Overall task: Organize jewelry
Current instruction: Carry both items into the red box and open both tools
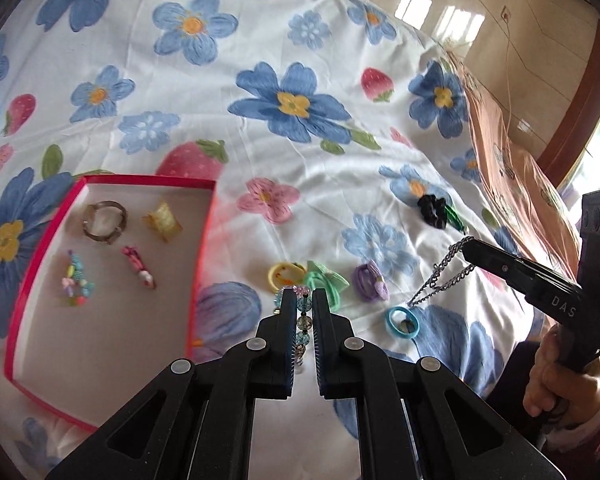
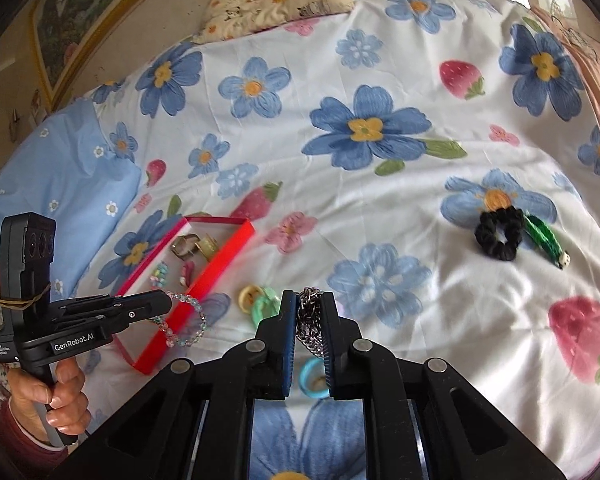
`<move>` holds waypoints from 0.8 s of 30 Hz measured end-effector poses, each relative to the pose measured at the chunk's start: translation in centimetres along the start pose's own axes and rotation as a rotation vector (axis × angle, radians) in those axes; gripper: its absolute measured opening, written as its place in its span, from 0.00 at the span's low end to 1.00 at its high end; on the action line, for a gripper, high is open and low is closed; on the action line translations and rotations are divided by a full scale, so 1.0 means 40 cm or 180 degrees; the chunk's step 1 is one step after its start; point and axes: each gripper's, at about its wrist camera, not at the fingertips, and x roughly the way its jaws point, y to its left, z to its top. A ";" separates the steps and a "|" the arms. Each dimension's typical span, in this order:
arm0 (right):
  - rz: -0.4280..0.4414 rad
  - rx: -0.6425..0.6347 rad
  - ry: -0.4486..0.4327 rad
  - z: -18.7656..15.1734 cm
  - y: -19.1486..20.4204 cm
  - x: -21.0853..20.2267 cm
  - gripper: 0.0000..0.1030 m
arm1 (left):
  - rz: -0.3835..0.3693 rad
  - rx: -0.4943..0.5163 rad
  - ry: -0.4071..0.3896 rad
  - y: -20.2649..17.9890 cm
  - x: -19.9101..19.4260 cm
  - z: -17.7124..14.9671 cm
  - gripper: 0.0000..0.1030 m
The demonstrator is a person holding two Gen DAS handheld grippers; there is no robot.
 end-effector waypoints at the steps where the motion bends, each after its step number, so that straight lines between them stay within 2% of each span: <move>1: 0.0026 -0.0034 -0.0014 0.009 0.014 0.001 0.11 | 0.0010 -0.0019 -0.0017 0.007 -0.008 0.000 0.06; 8: 0.0267 -0.0241 -0.0043 0.051 0.120 0.030 0.11 | 0.0139 -0.0217 -0.0164 0.086 -0.088 -0.018 0.06; 16: 0.0581 -0.0426 0.0098 0.061 0.242 0.110 0.11 | 0.0296 -0.0443 -0.0247 0.170 -0.142 -0.038 0.06; 24: 0.0788 -0.0564 0.0268 0.058 0.337 0.191 0.11 | 0.0415 -0.0613 -0.0217 0.239 -0.142 -0.044 0.06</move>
